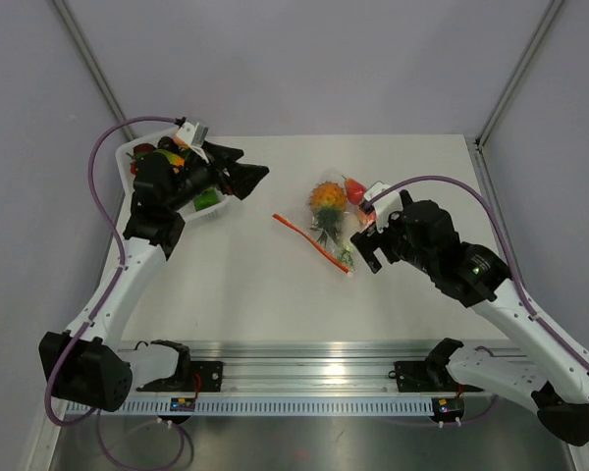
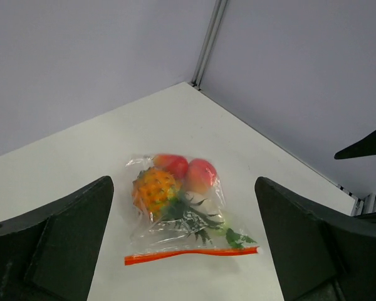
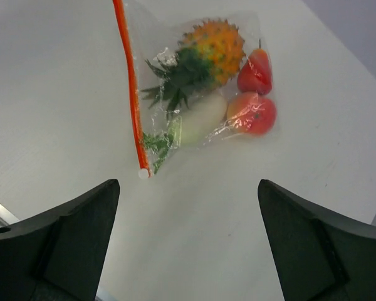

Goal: Place the food in the zip-top bag and seal the zipper
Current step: Place the zipper food storage bag at the center of the board, then reset both arms

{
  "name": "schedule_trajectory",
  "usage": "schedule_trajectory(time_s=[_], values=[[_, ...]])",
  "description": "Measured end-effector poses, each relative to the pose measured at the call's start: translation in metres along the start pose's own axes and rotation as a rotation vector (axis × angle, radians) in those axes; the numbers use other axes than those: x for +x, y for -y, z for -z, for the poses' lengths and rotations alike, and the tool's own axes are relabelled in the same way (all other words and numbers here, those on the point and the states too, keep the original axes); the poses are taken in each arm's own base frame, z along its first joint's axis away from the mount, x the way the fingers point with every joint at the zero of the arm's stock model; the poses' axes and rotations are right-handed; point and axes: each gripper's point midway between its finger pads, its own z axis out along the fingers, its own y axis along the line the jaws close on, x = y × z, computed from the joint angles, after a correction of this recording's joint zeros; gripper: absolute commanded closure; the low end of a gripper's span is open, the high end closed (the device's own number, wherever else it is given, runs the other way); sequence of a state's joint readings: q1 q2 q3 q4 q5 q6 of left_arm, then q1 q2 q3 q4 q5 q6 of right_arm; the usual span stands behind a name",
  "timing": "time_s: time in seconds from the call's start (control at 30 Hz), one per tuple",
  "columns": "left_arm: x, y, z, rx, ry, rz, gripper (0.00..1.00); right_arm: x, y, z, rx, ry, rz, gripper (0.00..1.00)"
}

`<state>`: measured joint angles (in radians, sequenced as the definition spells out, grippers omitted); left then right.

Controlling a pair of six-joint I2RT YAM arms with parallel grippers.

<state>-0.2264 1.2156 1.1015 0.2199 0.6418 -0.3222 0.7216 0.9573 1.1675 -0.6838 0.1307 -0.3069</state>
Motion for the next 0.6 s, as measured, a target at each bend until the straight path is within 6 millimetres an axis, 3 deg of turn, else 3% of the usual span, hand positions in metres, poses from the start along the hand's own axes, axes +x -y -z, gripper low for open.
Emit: schedule_trajectory(time_s=[0.1, 0.37, 0.5, 0.6], values=[[0.011, 0.003, 0.015, -0.032, -0.005, 0.02, 0.01, 0.026, 0.002, 0.001, 0.055, -0.059, -0.07, 0.0], [0.015, 0.02, 0.051, -0.099, 0.013, 0.033, 0.01, 0.021, 0.032, 0.022, 0.268, -0.037, -0.31, 0.01], [0.023, 0.02, 0.069, -0.159, 0.003, 0.046, 0.01, 0.027, 0.032, 0.005, 0.311, -0.117, -0.394, 0.0], [0.042, 0.014, 0.082, -0.225, -0.036, 0.074, 0.01, 0.046, 0.031, -0.016, 0.342, -0.207, -0.446, 0.01]])
